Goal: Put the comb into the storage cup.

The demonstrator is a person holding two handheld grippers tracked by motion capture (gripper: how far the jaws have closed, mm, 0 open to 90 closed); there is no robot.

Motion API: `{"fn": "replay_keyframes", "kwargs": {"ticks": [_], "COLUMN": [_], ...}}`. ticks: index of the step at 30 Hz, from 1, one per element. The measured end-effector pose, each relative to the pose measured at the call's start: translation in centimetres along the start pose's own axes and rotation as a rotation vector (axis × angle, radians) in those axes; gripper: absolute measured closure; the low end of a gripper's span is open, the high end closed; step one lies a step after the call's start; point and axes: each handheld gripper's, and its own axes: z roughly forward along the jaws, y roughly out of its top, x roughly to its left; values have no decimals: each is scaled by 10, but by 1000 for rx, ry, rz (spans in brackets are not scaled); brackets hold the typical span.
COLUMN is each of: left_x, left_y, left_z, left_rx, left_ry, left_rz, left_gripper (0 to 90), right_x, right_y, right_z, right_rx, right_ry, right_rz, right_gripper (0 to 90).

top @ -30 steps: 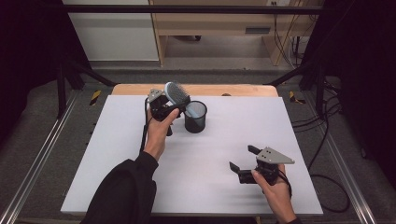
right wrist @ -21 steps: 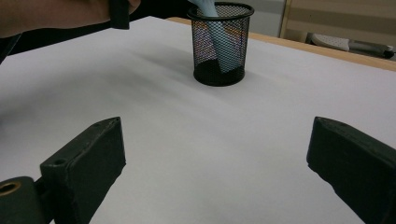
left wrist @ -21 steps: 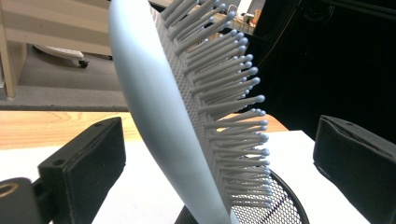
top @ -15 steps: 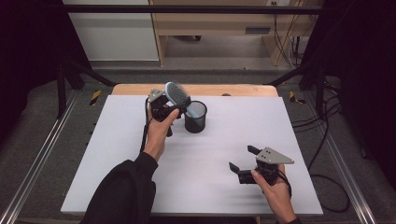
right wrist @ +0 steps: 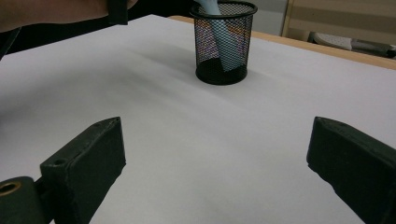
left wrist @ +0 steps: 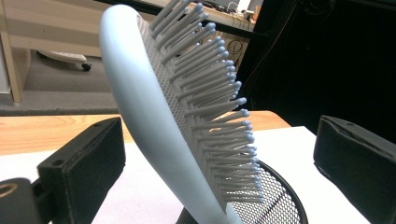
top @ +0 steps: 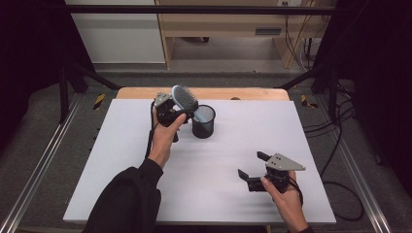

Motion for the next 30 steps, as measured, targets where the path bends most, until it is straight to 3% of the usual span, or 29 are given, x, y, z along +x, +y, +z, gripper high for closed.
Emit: {"fn": "replay_keyframes", "kwargs": {"ticks": [11,22,30], "left_x": [-2,-3,-6], "left_y": [0,1,1], "left_z": [0,-1,-2], "left_rx": [-6,-22,-21], "left_ry": [-4,1,11], "left_rz": [48,52,81], "left_gripper": [25,25,25], "right_x": [0,0,-1], "right_y": [0,0,0], "right_z": [0,0,-1], "right_rx": [-3,-6,-10], "right_ry": [4,5,6], "right_rz": [3,9,12], "right_gripper": [45,44,42]}}
